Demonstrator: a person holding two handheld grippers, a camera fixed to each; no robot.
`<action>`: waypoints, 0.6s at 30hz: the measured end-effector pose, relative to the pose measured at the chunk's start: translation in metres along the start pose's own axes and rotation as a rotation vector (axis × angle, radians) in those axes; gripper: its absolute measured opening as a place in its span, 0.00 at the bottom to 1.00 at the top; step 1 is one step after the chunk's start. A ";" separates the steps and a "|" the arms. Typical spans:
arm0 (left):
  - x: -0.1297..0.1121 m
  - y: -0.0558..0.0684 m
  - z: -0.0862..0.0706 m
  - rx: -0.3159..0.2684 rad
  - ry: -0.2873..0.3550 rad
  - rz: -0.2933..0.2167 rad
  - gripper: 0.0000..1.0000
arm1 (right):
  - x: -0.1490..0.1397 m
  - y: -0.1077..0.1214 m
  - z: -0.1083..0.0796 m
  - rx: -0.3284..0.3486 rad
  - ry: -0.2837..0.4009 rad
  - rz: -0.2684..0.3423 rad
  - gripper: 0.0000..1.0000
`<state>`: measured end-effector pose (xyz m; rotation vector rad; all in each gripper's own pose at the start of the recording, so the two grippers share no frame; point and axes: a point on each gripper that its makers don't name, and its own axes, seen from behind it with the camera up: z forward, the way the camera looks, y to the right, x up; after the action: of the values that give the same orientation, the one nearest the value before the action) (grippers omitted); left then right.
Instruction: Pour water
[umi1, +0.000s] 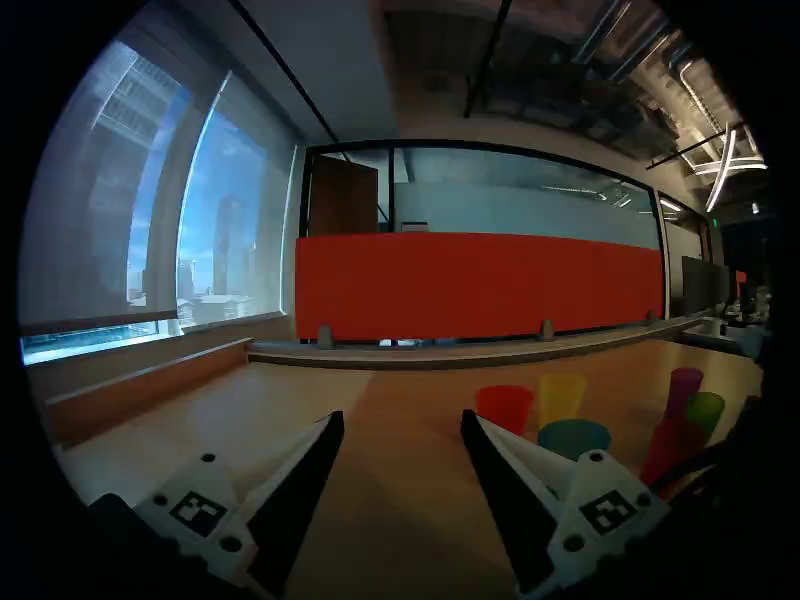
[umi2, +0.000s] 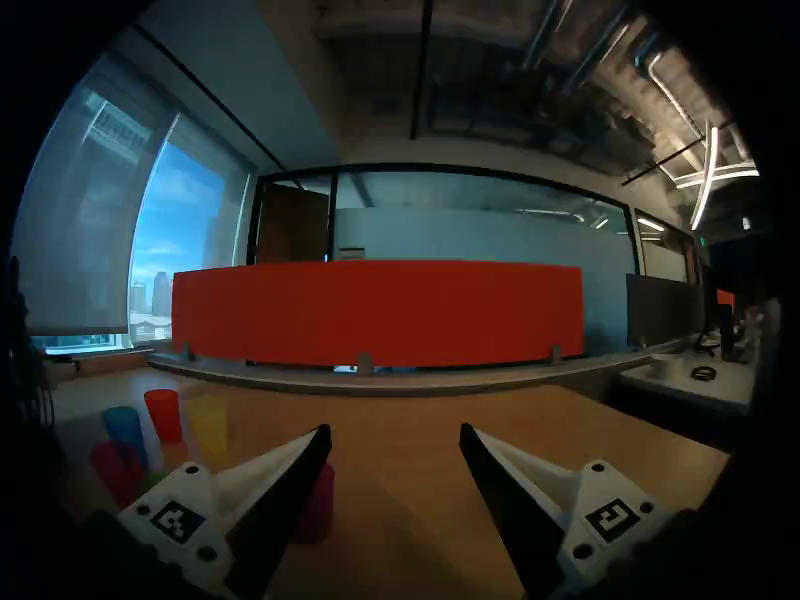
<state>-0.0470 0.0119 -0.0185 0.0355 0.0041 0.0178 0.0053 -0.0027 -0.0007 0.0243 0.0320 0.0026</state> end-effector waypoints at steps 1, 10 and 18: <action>0.000 0.000 0.000 0.000 0.000 0.000 0.86 | -0.001 0.000 0.000 0.002 -0.002 0.001 1.00; 0.000 0.000 0.000 0.000 0.000 0.000 0.86 | -0.006 0.000 0.000 -0.003 -0.012 -0.005 1.00; 0.000 0.000 0.000 0.000 0.000 0.000 0.86 | -0.010 0.000 0.001 -0.007 -0.028 -0.004 1.00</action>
<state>-0.0467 0.0115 -0.0180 0.0353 0.0039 0.0179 -0.0050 -0.0023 0.0009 0.0172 0.0038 -0.0019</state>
